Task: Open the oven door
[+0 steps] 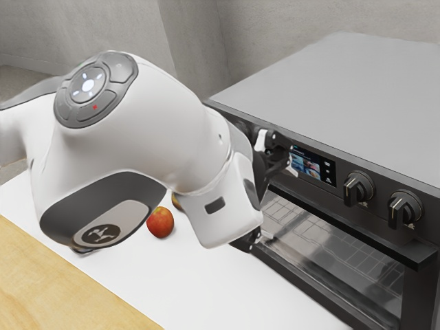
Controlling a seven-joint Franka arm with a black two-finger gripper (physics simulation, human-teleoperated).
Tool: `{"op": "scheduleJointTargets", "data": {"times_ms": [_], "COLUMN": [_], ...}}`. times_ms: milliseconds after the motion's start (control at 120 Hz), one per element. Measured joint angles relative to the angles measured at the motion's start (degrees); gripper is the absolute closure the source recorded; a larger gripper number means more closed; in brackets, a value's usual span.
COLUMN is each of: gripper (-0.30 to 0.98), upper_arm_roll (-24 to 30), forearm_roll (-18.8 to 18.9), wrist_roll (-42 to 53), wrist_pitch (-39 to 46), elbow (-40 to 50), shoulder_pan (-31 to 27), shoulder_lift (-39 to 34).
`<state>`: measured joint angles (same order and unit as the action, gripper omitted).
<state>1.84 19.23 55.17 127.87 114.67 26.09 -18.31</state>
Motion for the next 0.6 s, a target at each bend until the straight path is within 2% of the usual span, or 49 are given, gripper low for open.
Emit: {"op": "scheduleJointTargets", "data": {"times_ms": [600], "gripper": [0.0], "upper_arm_roll": [-1.0], "forearm_roll": [-0.6], "wrist_roll": [4.0], "wrist_pitch": [4.2], "elbow": [4.4], "shoulder_pan": [-0.1], "shoulder_lift": [-0.3]}}
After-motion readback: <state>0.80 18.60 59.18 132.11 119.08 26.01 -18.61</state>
